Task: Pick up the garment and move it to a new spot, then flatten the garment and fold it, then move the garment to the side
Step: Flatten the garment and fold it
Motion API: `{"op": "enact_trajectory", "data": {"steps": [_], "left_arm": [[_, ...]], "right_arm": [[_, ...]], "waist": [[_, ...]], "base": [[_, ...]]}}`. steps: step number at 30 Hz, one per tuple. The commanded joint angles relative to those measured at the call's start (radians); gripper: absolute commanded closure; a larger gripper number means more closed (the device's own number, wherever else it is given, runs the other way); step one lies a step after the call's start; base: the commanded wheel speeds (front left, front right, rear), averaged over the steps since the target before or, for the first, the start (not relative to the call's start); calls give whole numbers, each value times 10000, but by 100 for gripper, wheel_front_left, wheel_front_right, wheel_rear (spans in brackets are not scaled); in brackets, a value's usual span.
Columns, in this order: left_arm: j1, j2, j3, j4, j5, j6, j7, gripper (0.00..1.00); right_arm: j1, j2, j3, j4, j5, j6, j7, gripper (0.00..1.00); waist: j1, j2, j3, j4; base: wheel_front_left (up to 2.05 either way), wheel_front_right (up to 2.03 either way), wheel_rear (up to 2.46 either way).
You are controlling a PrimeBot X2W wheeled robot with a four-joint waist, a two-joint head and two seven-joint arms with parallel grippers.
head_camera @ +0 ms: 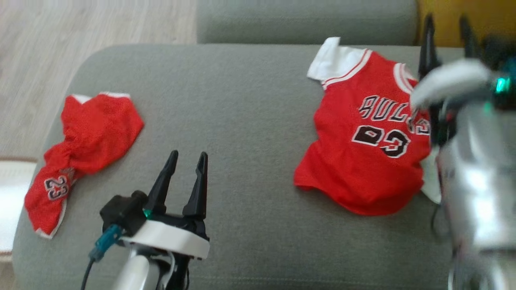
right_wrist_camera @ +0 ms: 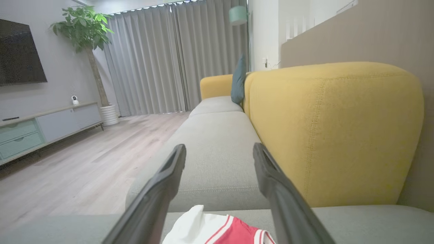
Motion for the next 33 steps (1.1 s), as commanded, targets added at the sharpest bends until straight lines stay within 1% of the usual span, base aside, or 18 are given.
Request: {"op": "enact_trajectory", "data": {"steps": [1, 2, 3, 7, 10, 14, 19, 22, 27, 33], "left_arm": [[-48, 5, 331, -433, -2, 121, -120, 0], [39, 5, 317, -449, -22, 160, -120, 0], [39, 5, 317, -449, -22, 160, -120, 0], [315, 5, 200, -466, -66, 249, -120, 0], [487, 5, 130, -343, -80, 256, -120, 0], [547, 5, 111, -88, -29, 173, -120, 0], [361, 5, 30, 245, -33, 84, -120, 0], [42, 5, -234, 644, -15, -46, -120, 0], [-954, 5, -1012, 1867, 12, -223, 69, 0], [-2423, 5, -1578, 3489, -337, -191, 692, 0]], "right_arm": [[1427, 136, 944, -1408, 920, -7, -117, 0], [2126, 136, 1203, -2014, 1355, -7, -118, 0], [2126, 136, 1203, -2014, 1355, -7, -118, 0], [4670, 136, 1603, -4151, 2592, -7, -118, 0], [6189, 136, 1966, -5495, 2939, -7, -119, 0], [7404, 136, 2229, -6570, 3374, -7, -119, 0], [7782, 136, 2285, -7193, 3516, -7, -42, 0], [7758, 136, 2269, -7507, 3503, -7, 98, 0], [7672, 136, 2303, -7989, 3513, -7, 262, 0], [7563, 136, 2395, -8491, 3569, -7, 347, 0]], "waist": [[0, 0, -467, -472], [0, 0, -536, -550], [0, 0, -536, -550], [0, 0, -628, -769], [0, 0, -633, -925], [0, 0, -546, -1123], [0, 0, -334, -1398], [0, 0, -67, -1658], [0, 0, 465, -2225], [0, 0, 1156, -2926]], "base": [[0, 0, 0], [0, 0, 0], [0, 0, 0], [0, 0, 0], [0, 0, 0], [0, 0, 0], [0, 0, 0], [0, 0, 0], [0, 0, 0], [0, 0, 0]]}}
